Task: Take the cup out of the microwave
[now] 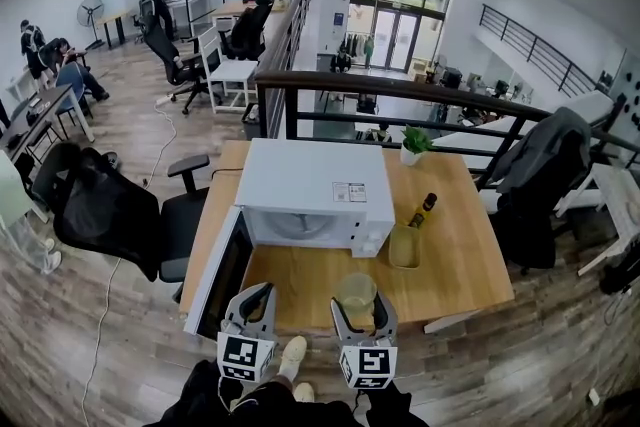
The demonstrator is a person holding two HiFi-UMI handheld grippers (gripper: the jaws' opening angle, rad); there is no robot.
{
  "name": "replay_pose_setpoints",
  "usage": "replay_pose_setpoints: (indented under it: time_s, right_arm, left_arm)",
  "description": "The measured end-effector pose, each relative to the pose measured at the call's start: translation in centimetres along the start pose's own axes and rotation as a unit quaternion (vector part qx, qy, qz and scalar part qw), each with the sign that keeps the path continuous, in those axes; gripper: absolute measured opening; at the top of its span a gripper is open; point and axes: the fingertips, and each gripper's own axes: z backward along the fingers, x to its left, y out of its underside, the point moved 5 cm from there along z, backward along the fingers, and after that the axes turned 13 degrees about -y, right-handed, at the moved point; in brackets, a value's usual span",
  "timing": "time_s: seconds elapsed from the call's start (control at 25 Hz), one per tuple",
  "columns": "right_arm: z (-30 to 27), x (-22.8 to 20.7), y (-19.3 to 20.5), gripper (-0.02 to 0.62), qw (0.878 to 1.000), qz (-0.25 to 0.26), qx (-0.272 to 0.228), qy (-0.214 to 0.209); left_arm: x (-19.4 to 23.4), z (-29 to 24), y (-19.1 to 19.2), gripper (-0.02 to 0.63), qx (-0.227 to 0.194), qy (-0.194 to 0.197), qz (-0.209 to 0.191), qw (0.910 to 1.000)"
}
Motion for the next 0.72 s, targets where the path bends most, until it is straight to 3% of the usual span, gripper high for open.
replay_pose_setpoints:
  time_s: [0.72]
  right_arm:
    - [2.4,0.0,0.1,0.364,1.000,0.000,-0.002,0.000]
  left_arm:
    - [-1.4,1.6,0.1,0.025,0.003,0.000,-0.003,1.0000]
